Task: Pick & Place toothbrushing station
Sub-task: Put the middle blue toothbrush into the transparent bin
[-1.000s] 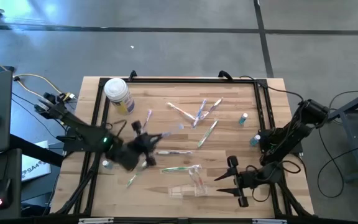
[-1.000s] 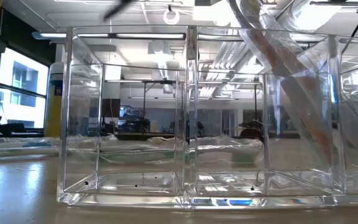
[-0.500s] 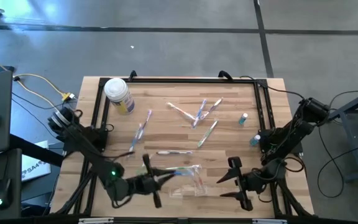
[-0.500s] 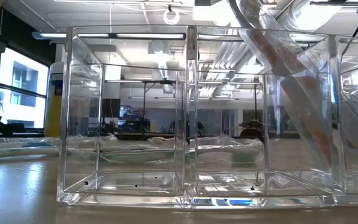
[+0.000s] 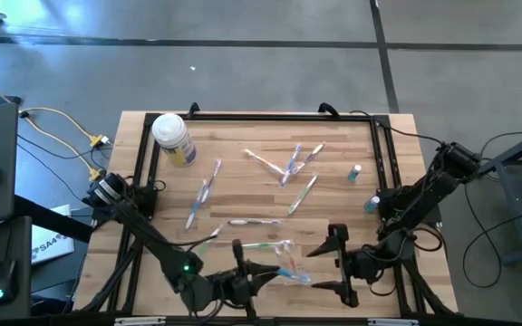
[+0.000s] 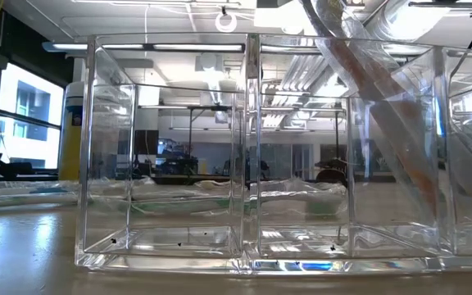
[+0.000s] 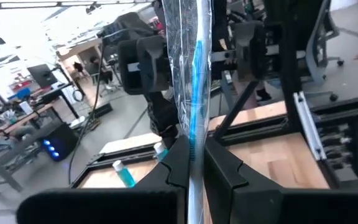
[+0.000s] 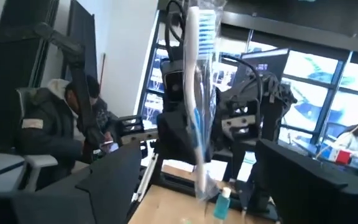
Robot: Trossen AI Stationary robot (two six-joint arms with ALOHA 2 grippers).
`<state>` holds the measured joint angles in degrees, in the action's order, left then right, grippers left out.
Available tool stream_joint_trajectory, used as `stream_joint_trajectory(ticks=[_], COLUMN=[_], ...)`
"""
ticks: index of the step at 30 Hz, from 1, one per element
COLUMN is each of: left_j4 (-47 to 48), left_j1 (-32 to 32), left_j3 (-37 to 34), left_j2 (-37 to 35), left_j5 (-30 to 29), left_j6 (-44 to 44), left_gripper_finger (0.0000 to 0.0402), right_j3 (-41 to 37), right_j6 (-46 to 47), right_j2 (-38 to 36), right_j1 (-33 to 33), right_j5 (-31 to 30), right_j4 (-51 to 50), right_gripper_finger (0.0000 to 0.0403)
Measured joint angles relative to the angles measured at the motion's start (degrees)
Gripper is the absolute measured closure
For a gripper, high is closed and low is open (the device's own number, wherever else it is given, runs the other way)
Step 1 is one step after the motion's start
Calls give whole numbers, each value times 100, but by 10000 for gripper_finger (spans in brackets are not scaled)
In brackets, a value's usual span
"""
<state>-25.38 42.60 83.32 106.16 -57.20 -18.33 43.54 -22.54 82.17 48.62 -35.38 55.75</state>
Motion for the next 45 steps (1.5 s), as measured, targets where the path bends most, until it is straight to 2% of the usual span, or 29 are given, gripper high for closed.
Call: stream_joint_trajectory(ticks=[8, 14, 19, 25, 36, 40, 45], left_j4=[317, 385, 496, 550, 551, 588, 583], left_j1=[-343, -525, -602, -638, -633, -635, -638], left_j3=[1, 1, 1, 1, -1, -1, -1], left_j2=[-3, -3, -3, -3, -3, -8, -12], left_j5=[503, 687, 840, 866, 848, 866, 901], left_j6=[373, 464, 533, 575, 559, 536, 509], left_gripper_finger=[384, 384, 384, 384, 384, 378, 307], right_j3=[295, 305, 305, 305, 305, 302, 302], right_j6=[-275, -2, 39, 14, -267, -483, -521], right_j2=[12, 31, 31, 31, 31, 31, 31], right_j1=[-144, -319, -389, -419, -414, -373, -365], right_j5=[-56, 424, 424, 427, 431, 424, 399], right_j4=[-12, -149, -162, -190, -241, -255, -251], right_gripper_finger=[94, 93, 109, 177, 385, 390, 393])
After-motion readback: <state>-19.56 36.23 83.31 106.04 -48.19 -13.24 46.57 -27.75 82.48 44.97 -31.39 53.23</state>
